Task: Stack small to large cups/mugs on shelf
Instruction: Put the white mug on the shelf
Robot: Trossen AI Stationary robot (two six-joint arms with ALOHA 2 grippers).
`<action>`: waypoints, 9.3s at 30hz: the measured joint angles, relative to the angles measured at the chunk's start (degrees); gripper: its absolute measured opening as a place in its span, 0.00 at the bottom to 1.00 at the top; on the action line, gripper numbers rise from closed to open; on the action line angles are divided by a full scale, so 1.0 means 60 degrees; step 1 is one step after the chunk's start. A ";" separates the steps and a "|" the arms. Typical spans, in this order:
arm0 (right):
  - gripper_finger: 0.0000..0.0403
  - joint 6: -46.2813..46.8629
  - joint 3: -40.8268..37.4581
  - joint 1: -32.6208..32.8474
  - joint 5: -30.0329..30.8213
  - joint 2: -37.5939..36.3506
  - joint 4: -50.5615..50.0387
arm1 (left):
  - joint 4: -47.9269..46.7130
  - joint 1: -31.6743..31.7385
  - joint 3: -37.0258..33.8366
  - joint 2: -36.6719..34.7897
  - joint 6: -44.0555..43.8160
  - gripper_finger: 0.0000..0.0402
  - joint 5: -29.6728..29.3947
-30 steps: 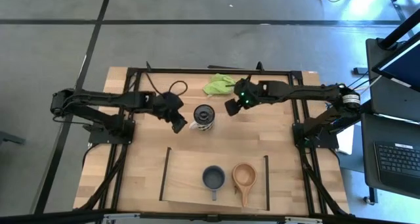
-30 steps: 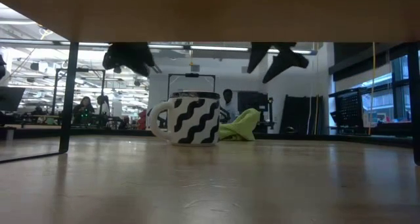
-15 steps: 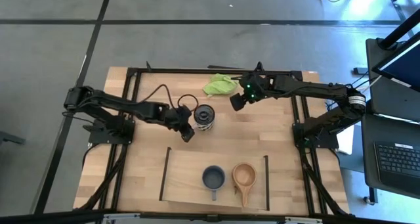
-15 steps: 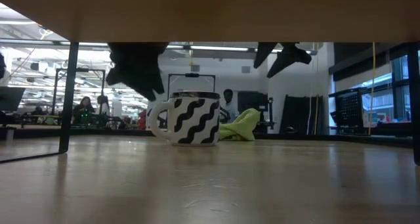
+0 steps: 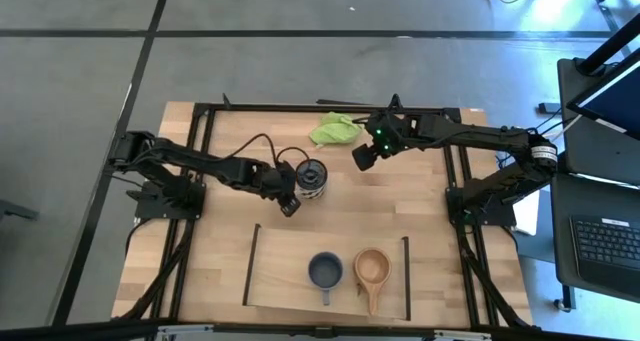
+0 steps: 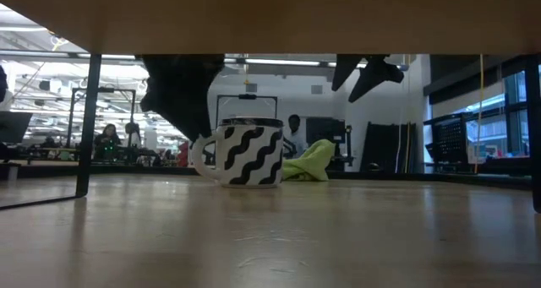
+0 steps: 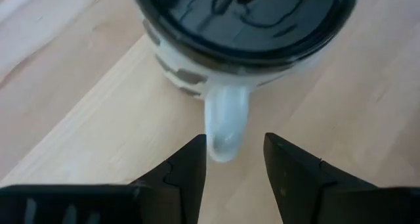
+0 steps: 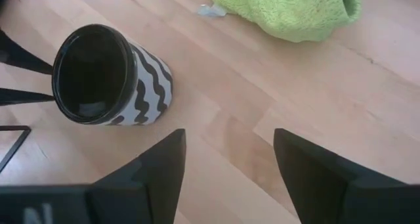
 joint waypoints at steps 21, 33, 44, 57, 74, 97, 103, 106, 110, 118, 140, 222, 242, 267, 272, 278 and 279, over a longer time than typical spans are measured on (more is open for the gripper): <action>0.58 -0.0032 0.0000 -0.0007 0.0000 0.0004 -0.0153 | 0.0892 0.0094 -0.0004 0.1008 0.0358 0.36 -0.0326; 0.58 -0.0024 0.0000 -0.0007 0.0007 0.0004 -0.0149 | 0.0872 0.0076 -0.0004 0.1001 0.0858 0.12 -0.0599; 0.58 -0.0024 0.0000 -0.0007 0.0017 0.0007 -0.0149 | 0.1298 0.0084 -0.0011 0.0920 0.0813 0.12 -0.0439; 0.58 -0.0014 -0.0251 -0.0007 0.0109 0.0018 -0.0360 | -0.0186 0.0080 0.1137 0.0848 0.1104 0.12 -0.0579; 0.58 -0.0376 -0.0251 -0.0326 0.0539 0.0018 -0.0206 | -0.2698 0.0177 0.2845 0.0566 0.0515 0.12 -0.1104; 0.58 -0.2270 -0.0251 -0.0816 -0.0240 0.0011 -0.0106 | -0.7965 -0.3104 0.6448 0.0065 -0.6321 0.12 -0.3662; 0.58 -0.2317 -0.0251 -0.0816 -0.0240 0.0004 -0.0105 | -0.8432 -0.4266 0.7239 0.0336 -0.7261 0.12 -0.3657; 0.58 -0.2268 -0.0251 -0.0816 -0.0316 0.0004 -0.0099 | -0.8305 -0.4865 0.7586 0.0569 -0.7652 0.12 -0.3624; 0.58 -0.2150 -0.0251 -0.0796 -0.0493 0.0004 -0.0102 | -0.8534 -0.5695 0.8009 0.0988 -0.8423 0.12 -0.3610; 0.58 -0.1778 -0.0251 -0.0512 -0.0495 0.0004 -0.0210 | -0.9231 -0.7310 0.8858 0.2085 -1.0310 0.12 -0.3455; 0.58 -0.1335 -0.0251 -0.0291 -0.0486 0.0004 -0.0440 | -0.9447 -0.8304 0.9876 0.3358 -1.1836 0.12 -0.3500; 0.02 0.3472 0.1639 0.4040 -0.5144 0.4007 0.8749 | -0.8643 -0.8410 0.9839 0.3744 -1.0156 0.17 -0.3132; 0.02 0.3342 0.1632 0.4044 -0.5147 0.4000 0.8665 | -0.8130 -0.8534 0.9839 0.3744 -1.0155 0.19 -0.3148; 0.09 0.2944 0.1628 0.3977 -0.5147 0.3996 0.8317 | -0.7749 -0.8532 0.9839 0.3733 -0.9417 0.30 -0.2911; 0.15 0.2941 0.1628 0.3931 -0.5147 0.3996 0.8320 | -0.7761 -0.8628 0.9839 0.3548 -0.9248 0.31 -0.2714; 0.18 0.2934 0.1628 0.3931 -0.5147 0.3996 0.8353 | -0.7806 -0.8831 0.9843 0.3051 -0.8908 0.31 -0.2750; 0.18 0.2926 0.1628 0.3931 -0.5147 0.3996 0.8353 | -0.7820 -0.8887 0.9843 0.3010 -0.8766 0.31 -0.2750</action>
